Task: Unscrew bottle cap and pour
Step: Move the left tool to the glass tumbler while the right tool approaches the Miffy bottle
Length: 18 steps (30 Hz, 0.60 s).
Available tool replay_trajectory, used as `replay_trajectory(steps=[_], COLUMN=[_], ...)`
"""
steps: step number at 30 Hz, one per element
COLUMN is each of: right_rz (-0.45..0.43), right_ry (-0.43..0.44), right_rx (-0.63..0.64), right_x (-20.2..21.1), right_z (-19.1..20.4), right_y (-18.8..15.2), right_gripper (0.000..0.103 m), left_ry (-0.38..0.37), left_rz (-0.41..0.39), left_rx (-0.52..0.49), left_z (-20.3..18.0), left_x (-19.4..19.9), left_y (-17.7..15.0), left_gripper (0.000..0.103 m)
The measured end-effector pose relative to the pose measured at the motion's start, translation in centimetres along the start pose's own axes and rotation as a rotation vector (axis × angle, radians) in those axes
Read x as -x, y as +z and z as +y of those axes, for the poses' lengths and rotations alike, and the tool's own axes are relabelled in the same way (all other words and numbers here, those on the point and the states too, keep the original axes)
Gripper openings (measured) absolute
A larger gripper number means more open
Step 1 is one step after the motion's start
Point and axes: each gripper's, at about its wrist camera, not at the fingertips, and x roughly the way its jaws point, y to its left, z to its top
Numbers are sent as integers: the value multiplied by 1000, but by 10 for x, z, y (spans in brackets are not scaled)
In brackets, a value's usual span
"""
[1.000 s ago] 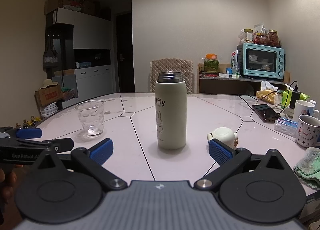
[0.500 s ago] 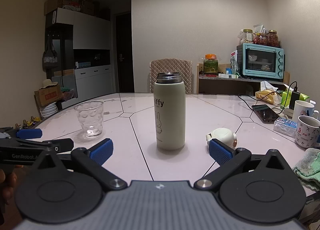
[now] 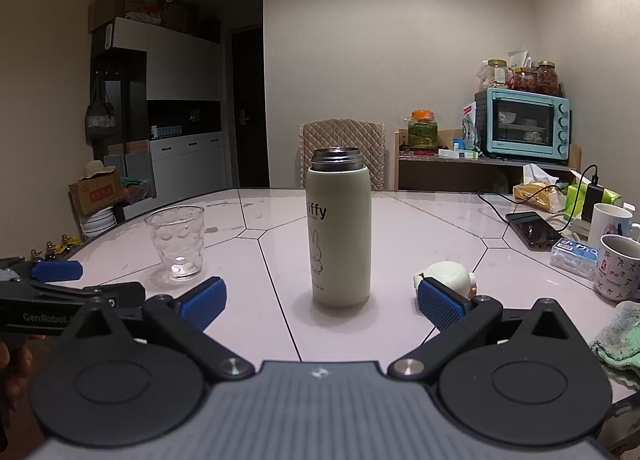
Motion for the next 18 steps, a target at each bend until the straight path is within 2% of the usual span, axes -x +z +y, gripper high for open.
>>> replay_trajectory(steps=[18], right_rz=[-19], right_ry=[-13], right_rx=[0], right_x=[-16], right_z=[-1], right_y=[6], right_gripper=[103], left_ry=[-25], left_rz=[9], left_rx=[-11], left_z=[13], left_x=[-23], left_y=[7], left_gripper=[103])
